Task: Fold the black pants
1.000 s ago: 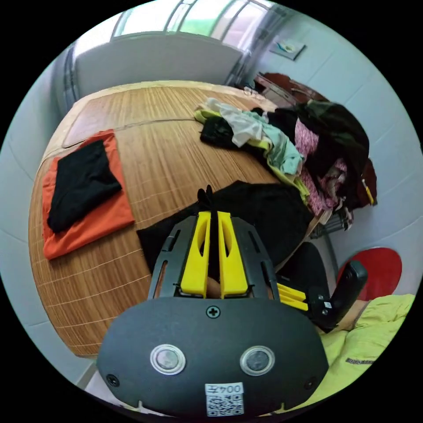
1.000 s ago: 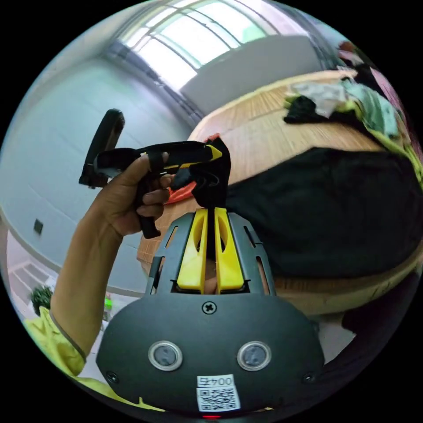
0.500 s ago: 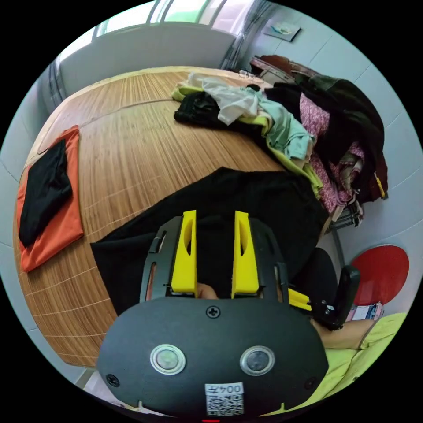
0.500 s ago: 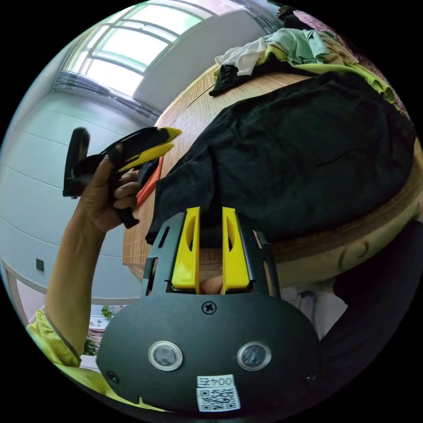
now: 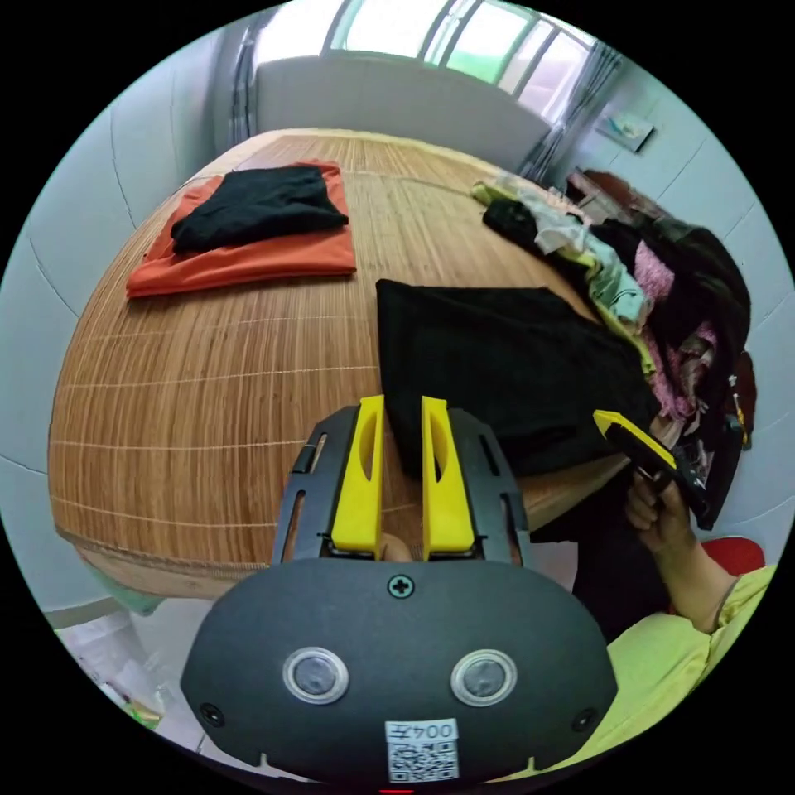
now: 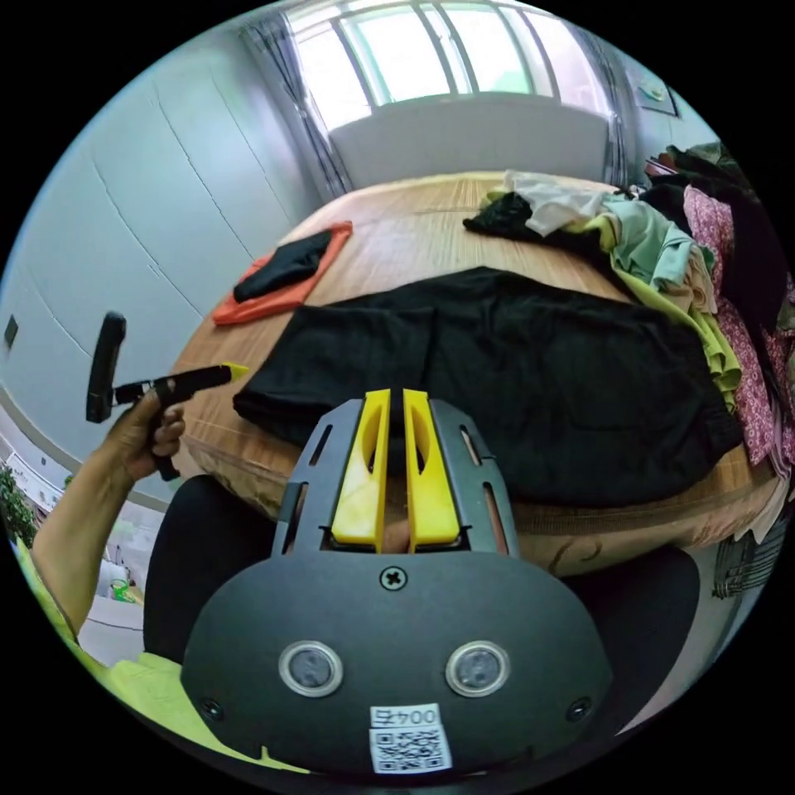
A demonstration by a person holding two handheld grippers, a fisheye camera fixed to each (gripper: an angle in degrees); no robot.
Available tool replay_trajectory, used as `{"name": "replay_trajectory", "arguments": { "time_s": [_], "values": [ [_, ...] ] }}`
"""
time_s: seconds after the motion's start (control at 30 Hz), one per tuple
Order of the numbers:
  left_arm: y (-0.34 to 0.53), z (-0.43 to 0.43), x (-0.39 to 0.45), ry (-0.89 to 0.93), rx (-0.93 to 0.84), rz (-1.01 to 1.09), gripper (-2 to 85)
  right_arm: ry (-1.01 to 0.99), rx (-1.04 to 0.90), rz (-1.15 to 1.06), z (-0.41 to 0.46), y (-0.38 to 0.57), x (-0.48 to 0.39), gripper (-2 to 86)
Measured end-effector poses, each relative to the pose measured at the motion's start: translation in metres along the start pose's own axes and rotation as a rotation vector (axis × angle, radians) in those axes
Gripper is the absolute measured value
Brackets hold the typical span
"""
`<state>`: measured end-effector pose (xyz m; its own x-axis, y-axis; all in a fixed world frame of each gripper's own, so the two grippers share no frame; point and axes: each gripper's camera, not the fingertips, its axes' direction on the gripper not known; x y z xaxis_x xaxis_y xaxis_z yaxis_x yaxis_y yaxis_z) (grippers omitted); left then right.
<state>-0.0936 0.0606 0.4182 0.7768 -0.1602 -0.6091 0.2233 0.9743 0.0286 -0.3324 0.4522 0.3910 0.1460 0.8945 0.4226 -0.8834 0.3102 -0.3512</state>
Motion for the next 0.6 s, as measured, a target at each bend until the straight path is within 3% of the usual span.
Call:
{"name": "replay_trajectory", "arguments": {
  "time_s": [0.1,0.4,0.6],
  "values": [
    [0.023,-0.005,0.007,-0.046,0.030,0.000,8.9,0.003,-0.092,0.002,0.013,0.001,-0.010,5.2],
    [0.048,-0.006,0.033,-0.114,0.030,0.145,11.3,-0.033,-0.054,-0.107,0.012,0.004,-0.079,6.0],
    [0.043,0.005,0.036,-0.208,0.004,0.139,5.7,0.082,-0.108,-0.135,0.029,0.007,-0.106,3.6]
  ]
}}
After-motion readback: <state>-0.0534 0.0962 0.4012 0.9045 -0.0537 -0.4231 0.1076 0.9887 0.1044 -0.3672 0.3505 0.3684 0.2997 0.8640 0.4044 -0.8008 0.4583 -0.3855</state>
